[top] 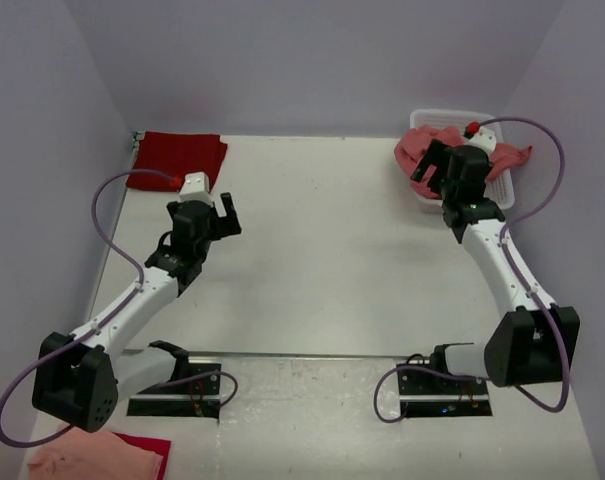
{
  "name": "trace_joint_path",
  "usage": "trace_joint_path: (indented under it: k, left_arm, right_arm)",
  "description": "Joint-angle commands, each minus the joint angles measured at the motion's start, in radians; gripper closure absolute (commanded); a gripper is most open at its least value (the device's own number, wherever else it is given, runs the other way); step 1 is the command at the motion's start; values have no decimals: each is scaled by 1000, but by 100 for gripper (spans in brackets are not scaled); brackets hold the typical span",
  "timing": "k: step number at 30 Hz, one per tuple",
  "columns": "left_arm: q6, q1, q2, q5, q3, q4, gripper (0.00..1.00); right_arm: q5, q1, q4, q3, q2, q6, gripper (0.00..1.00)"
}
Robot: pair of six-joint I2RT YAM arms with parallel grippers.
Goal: Fold and stack the t-shirts
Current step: Grab crumpled tshirt from bin with the right arm
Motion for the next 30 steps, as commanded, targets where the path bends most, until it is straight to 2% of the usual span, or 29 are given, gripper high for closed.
trace_joint_path:
  k: [1, 5, 9, 18, 22, 28, 30]
  left_arm:
    - [-21, -7, -93, 29, 2, 0, 0]
    - [-4, -7, -142, 61, -2, -1, 0]
    - [7, -7, -159, 84, 11, -1, 0]
    - [-16, -7, -127, 125, 10, 5, 0]
    - [-26, -7, -114, 135, 5, 23, 0]
    - [-23, -7, -108, 133, 5, 31, 0]
    - [-21, -7, -110, 130, 4, 31, 0]
  right_arm:
    - [-19, -45, -61, 129, 110, 16, 1]
    - [-1, -71, -118, 278, 275, -17, 1]
    - [-70, -71, -122, 321, 396, -17, 5]
    - [-79, -70, -98, 304, 464, -30, 8]
    - [-70, -70, -95, 298, 469, -46, 14]
    - [-73, -70, -87, 297, 473, -55, 38]
    - [-76, -70, -80, 295, 472, -53, 42]
